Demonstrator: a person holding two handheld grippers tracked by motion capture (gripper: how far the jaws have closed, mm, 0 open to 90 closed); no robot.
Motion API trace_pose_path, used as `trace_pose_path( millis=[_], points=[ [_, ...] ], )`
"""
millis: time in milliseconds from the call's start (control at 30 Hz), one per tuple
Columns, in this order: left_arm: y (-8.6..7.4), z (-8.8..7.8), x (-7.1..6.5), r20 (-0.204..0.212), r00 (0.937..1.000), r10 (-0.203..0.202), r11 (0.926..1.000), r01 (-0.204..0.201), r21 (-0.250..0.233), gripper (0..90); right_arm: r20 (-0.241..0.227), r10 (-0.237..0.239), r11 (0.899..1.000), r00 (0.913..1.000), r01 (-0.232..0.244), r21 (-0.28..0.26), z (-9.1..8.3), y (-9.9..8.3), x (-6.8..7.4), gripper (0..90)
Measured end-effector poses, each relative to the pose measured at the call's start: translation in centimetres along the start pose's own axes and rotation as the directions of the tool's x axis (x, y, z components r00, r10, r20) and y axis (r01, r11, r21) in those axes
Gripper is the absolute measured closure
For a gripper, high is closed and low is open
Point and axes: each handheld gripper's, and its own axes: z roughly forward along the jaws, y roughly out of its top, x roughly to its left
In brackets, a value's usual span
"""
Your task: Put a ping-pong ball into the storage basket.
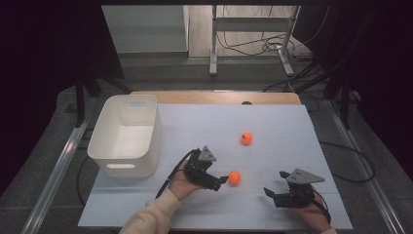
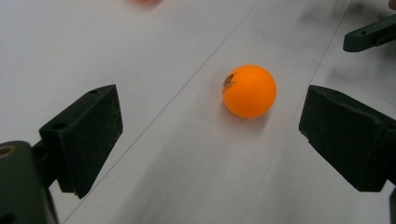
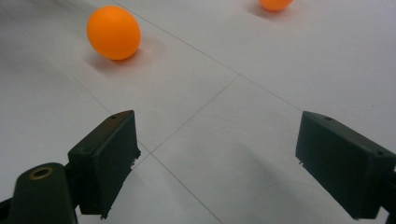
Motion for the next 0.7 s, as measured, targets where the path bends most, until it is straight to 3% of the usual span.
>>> trace_pose_path(
  millis=[700],
  points=[
    [1.1,1.6,-2.1,0.081,0.9960,0.036,0.9993,-0.037,0.010,7.2,-0.006,0.006,1.000,1.0000,-0.006,-0.007,0.0,0.0,0.0,13.4]
  ],
)
